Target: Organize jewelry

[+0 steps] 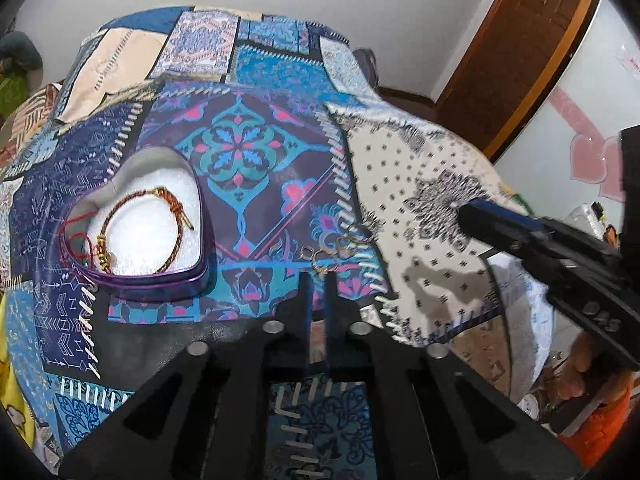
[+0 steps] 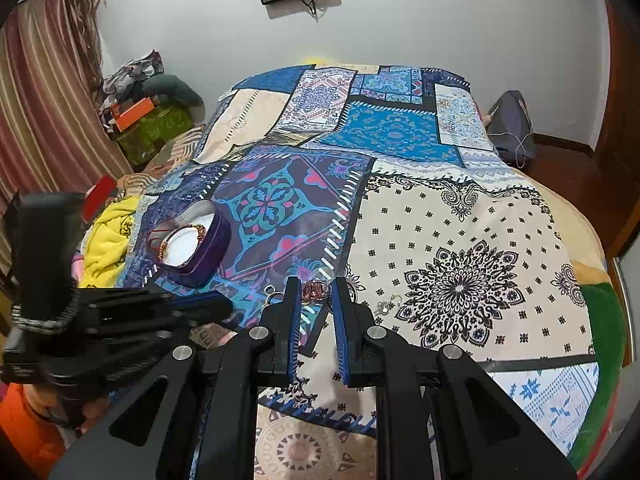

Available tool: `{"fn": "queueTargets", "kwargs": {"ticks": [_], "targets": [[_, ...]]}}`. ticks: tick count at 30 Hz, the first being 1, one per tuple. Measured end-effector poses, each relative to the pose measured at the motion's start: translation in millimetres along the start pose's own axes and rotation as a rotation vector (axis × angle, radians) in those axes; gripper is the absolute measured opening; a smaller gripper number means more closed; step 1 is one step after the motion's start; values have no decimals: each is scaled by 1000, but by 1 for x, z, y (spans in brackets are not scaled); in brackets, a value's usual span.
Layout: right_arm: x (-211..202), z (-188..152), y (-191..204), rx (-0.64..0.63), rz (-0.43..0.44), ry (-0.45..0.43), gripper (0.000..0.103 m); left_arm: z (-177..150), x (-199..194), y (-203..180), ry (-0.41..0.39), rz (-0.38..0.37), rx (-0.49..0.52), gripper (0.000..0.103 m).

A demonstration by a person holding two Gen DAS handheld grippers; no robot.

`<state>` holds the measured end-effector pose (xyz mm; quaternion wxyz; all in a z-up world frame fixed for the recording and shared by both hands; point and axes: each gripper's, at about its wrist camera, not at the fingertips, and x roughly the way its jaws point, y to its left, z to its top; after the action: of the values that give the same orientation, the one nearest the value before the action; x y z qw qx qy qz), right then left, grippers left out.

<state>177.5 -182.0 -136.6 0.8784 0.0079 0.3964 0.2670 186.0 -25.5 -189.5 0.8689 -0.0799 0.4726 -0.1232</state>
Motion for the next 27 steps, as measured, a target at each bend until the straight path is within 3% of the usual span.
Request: {"fn": "queueTargets", "kwargs": {"ticks": [5, 9, 17, 22, 27], "targets": [[0, -3, 0, -5, -10, 19, 14, -5, 29, -2, 72, -4, 12, 16], [0, -5, -2, -5, -20, 25, 14, -3, 34, -7, 50, -23, 30, 30], [4, -7, -8, 14, -13, 35, 14, 8, 50, -17, 42, 41, 102, 30], [7, -9, -7, 12, -4, 45, 14, 7, 51, -20, 30, 84, 135, 17], [3, -8, -5, 8, -1, 37, 14, 3, 44, -16, 26, 78, 119, 17]]}}
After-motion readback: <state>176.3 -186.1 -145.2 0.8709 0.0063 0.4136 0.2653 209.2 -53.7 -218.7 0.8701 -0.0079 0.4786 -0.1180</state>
